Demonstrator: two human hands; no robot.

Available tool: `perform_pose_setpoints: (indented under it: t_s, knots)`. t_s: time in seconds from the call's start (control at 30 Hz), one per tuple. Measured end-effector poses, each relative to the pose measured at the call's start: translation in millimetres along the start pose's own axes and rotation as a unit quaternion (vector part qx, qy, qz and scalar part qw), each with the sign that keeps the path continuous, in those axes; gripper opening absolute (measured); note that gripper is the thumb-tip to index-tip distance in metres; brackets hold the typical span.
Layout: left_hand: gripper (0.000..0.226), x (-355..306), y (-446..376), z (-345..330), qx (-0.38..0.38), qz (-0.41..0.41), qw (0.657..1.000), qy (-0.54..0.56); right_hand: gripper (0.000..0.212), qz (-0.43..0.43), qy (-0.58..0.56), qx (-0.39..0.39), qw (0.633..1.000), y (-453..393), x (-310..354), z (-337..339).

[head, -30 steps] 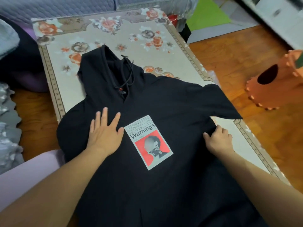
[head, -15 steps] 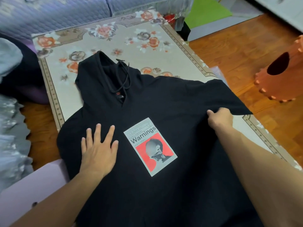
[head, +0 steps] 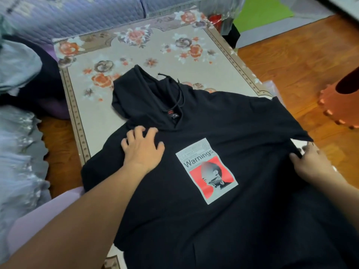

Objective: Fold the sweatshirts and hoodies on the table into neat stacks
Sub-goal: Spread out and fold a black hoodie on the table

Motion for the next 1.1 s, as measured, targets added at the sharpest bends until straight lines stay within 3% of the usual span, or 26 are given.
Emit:
perform_pose_setpoints:
  t_s: [0.07,0.13,0.27,0.37,0.47,0.53,0.6,0.73,0.77,0.9,1.03,1.1]
  knots:
    - [0.040,-1,-13,21,-0.098,0.066,0.989,0.084,0.046,0.029,0.044,-0.092,0.994,15,15,2]
    - [0.040,1,-25,34,-0.149,0.112,0.974,0.131,0.049,0.153,0.038,-0.174,0.972,15,53,-7]
    - [0.053,16,-47,43,-0.152,0.144,0.951,0.226,0.057,0.329,0.041,-0.141,0.933,7,175,-27]
    - [0.066,25,-77,53,-0.125,0.182,0.920,0.323,0.075,0.333,0.088,-0.090,0.934,8,211,-57]
    - [0.071,21,-115,67,-0.111,0.190,0.907,0.358,0.066,0.290,0.078,-0.144,0.943,17,209,-70]
    - [0.072,17,-140,70,-0.081,0.189,0.919,0.337,0.064,0.288,0.075,-0.150,0.943,22,211,-69]
    - [0.056,12,-162,75,-0.083,0.174,0.927,0.321,0.063,0.280,0.067,-0.151,0.946,22,213,-66]
    - [0.028,-6,-186,112,-0.208,0.069,0.927,0.304,0.062,0.277,0.069,-0.149,0.947,25,213,-63]
    - [0.030,-6,-188,114,-0.191,0.065,0.939,0.278,0.062,0.276,0.073,-0.145,0.947,25,213,-62]
    - [0.064,26,-151,84,-0.044,0.182,0.976,0.113,0.062,0.274,0.077,-0.127,0.950,26,214,-57]
    - [0.059,36,-33,22,-0.055,0.060,0.996,0.024,0.062,0.276,0.083,-0.117,0.951,26,215,-52]
    - [0.063,45,5,-3,-0.041,0.050,0.996,-0.066,0.061,0.276,0.078,-0.112,0.951,27,214,-52]
Point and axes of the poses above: each hand's wrist, its own y-axis away from the middle knuckle, its own z-axis out of the back of the hand, x = y × z, the point moved 2 cm from there along -y, towards the middle knuckle, and after that the axes turned 9 degrees about y, right-handed, at the moved point
